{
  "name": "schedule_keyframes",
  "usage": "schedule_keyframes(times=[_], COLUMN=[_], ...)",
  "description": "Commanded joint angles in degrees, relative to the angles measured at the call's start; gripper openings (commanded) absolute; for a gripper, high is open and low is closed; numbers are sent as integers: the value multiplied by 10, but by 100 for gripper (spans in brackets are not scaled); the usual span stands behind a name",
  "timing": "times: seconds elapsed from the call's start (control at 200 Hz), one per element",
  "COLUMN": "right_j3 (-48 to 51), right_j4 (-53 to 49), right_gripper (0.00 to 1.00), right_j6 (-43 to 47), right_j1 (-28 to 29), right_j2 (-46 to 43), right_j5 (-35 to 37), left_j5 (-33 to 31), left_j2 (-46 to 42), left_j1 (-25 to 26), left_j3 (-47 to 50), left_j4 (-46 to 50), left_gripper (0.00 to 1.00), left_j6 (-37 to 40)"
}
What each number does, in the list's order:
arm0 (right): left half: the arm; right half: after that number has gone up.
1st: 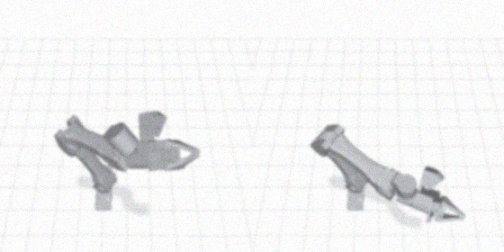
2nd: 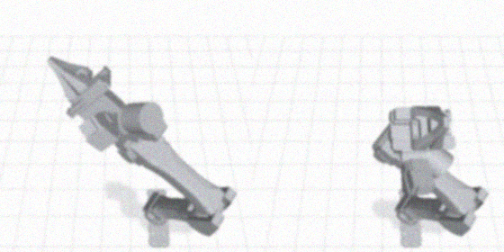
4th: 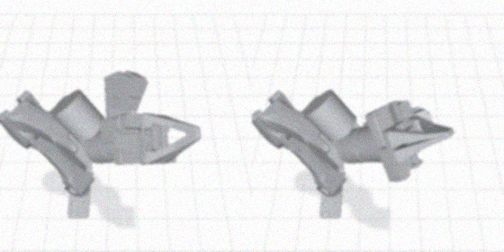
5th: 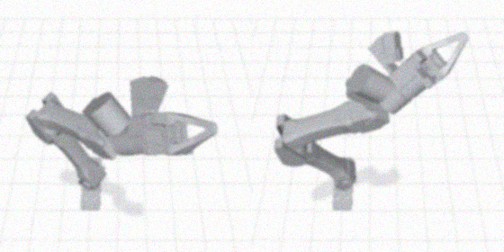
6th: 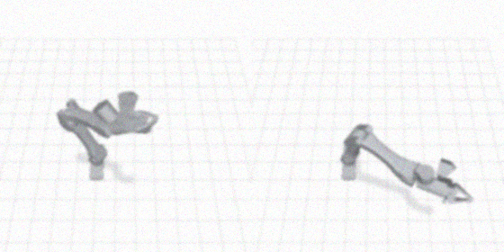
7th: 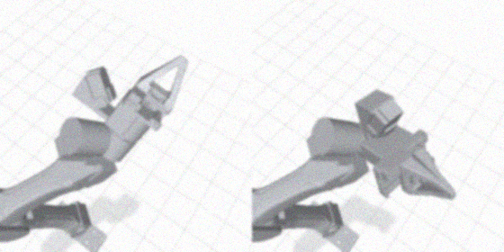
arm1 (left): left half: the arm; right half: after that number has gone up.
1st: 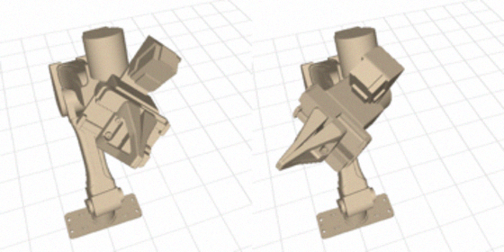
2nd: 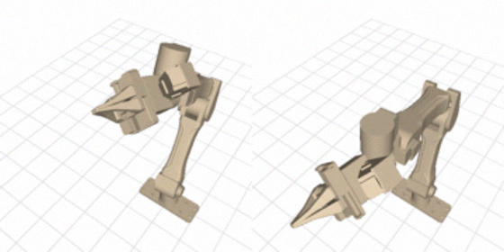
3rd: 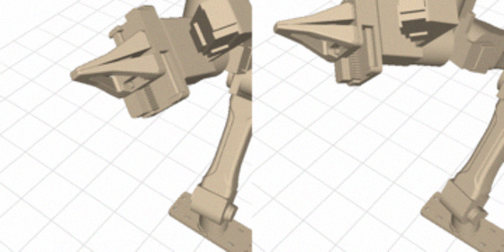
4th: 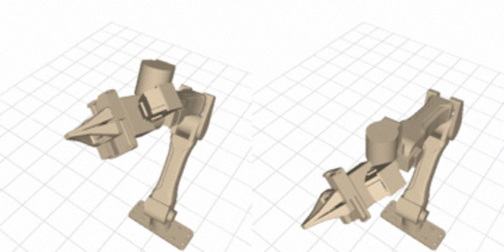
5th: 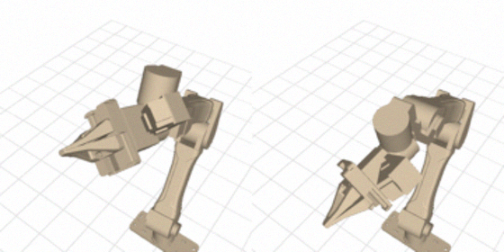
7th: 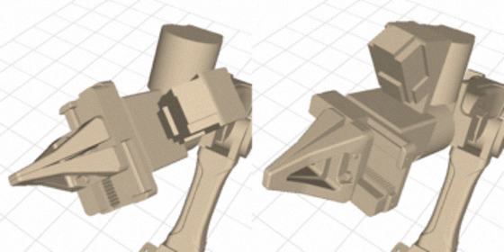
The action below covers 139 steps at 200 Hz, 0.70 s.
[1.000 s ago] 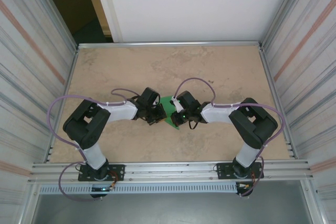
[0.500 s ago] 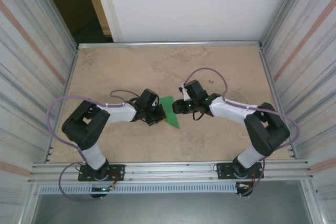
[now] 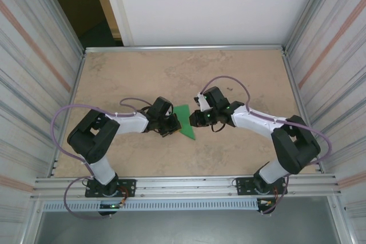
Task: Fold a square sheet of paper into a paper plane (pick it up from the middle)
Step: Third fold the triangle at the center of the table.
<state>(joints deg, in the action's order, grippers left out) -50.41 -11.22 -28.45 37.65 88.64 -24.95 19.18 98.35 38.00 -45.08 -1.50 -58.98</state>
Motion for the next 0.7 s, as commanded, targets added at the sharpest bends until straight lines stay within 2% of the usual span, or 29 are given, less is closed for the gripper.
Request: schedule_keyframes(times=[0.0, 0.236, 0.692], right_j3=[-7, -32, -51], right_j4=[-9, 1, 5], right_gripper=[9, 3, 2], right_j6=[-4, -5, 1], right_j1=[14, 26, 38], right_j2=[29, 81, 140], right_j5=[-44, -51, -58], left_j5=[-42, -39, -34], left_j2=[25, 25, 31], left_j1=[4, 3, 3], left_j3=[25, 22, 17], left_j4=[69, 73, 73], left_gripper=[5, 5, 5], left_j6=[1, 4, 8])
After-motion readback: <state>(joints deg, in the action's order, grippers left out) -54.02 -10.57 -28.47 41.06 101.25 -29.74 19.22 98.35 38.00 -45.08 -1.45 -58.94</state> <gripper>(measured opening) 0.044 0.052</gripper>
